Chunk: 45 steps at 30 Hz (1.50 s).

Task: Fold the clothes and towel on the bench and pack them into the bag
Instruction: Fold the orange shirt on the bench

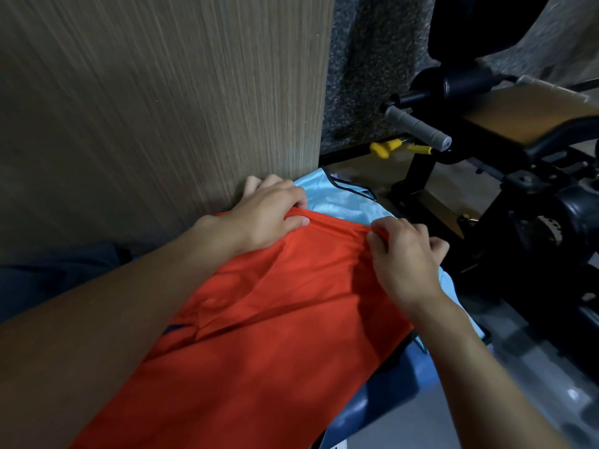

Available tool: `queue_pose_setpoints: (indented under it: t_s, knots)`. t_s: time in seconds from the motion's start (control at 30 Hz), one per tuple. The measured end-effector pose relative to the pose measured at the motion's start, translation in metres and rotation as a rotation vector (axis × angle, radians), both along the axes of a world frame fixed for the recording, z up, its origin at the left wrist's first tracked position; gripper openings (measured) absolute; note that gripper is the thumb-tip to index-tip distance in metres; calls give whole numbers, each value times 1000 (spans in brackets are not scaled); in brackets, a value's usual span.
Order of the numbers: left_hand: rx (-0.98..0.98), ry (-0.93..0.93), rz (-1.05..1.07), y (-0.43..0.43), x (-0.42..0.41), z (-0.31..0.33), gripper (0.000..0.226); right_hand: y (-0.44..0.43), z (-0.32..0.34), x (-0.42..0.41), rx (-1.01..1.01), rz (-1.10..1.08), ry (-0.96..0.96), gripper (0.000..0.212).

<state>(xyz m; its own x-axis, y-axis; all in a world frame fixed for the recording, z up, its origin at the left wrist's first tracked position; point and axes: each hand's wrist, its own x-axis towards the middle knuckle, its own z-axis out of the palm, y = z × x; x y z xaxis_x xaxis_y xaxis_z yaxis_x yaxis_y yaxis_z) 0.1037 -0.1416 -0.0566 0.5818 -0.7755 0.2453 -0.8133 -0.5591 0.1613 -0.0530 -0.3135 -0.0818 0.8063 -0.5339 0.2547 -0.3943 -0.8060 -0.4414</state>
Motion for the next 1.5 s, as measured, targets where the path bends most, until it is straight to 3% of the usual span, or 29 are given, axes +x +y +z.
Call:
queue_pose_setpoints:
  t_s: [0.2, 0.4, 0.57, 0.73, 0.83, 0.93, 1.03, 1.13, 1.2, 1.3, 1.37, 1.43, 1.5]
  knots:
    - [-132, -17, -59, -24, -7, 7, 13, -11, 6, -8, 78, -151, -101, 17]
    - [-241, 29, 59, 7, -11, -4, 23, -10, 9, -7, -4, -310, 64, 30]
    - [-325, 93, 315, 85, -14, -25, 34, 22, 14, 8, -103, 13, -147, 30]
    - [-440, 412, 518, 110, -16, -37, 43, 69, 17, 28, -167, 300, -54, 37]
    - [-639, 468, 501, 103, -13, -35, 9, 78, 17, 38, -153, 359, -4, 46]
    - [-642, 305, 456, 99, -19, -30, 7, 80, 26, 52, -134, 418, 31, 60]
    - [-629, 223, 236, 95, -40, -15, 8, 80, 39, 63, 8, 509, 10, 73]
    - [-687, 564, -24, 84, -79, 11, 12, 66, 54, 56, 186, 680, 52, 54]
    - [-745, 783, -98, 83, -89, 20, 7, 48, 63, 41, 129, 727, 164, 46]
    - [-847, 627, 243, 95, -66, 4, 7, 23, 72, 16, -121, 677, 524, 52]
    - [-665, 540, 539, 110, -47, -18, 18, 22, 78, 7, -175, 582, 648, 53]
    - [-467, 555, 657, 120, -39, -40, 25, 31, 79, 12, -151, 486, 504, 45]
    - [-348, 530, 679, 123, -43, -49, 35, 41, 70, 29, -78, 394, 223, 29]
